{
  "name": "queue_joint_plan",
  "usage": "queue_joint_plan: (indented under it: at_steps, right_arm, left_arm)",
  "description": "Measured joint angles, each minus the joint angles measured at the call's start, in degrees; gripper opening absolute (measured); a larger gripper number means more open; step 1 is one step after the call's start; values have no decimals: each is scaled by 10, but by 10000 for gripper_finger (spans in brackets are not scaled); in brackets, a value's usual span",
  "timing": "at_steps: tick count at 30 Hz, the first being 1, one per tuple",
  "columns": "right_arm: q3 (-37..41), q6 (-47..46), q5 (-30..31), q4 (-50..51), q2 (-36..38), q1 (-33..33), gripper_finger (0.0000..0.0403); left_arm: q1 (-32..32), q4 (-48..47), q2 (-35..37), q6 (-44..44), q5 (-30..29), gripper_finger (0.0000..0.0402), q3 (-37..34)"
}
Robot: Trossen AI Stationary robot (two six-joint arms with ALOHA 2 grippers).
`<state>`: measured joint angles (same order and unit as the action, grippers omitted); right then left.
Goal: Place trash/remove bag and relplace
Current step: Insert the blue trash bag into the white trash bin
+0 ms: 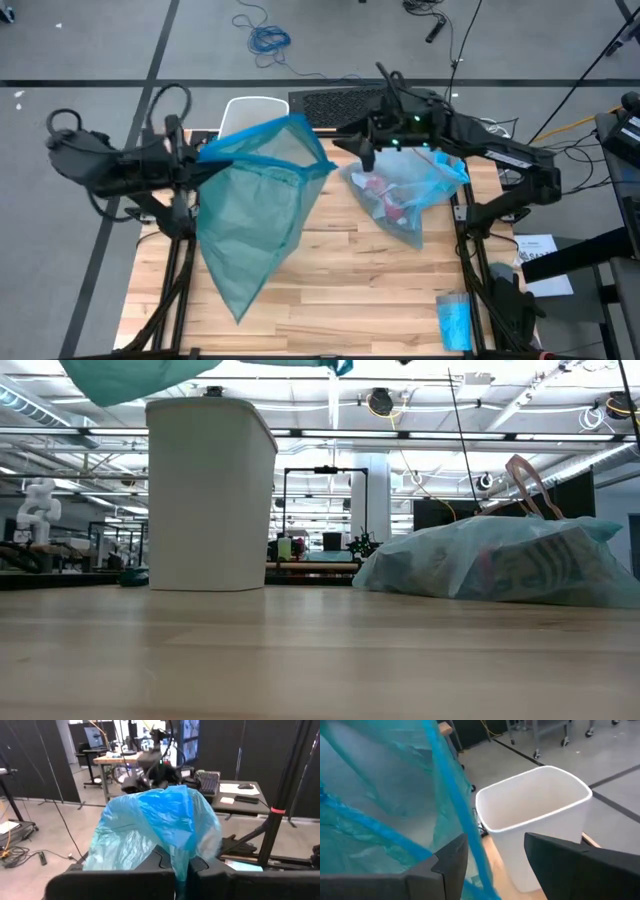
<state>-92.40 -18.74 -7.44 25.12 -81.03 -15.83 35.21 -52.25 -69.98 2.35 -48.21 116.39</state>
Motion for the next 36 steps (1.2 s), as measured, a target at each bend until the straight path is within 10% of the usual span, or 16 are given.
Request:
queue_joint_plan:
  at_steps: [17, 30, 36]
  right_arm:
    - [0, 2, -79, -39, -72, -19, 187]
    - [-4, 22, -95, -99, -104, 17, 187]
    - [-129, 90, -109, 0, -197, 34, 187]
  left_arm:
    - [14, 155, 24, -324, -136, 0, 57]
    - [13, 161, 30, -406, -222, 0, 91]
    - [14, 160, 31, -406, -223, 0, 91]
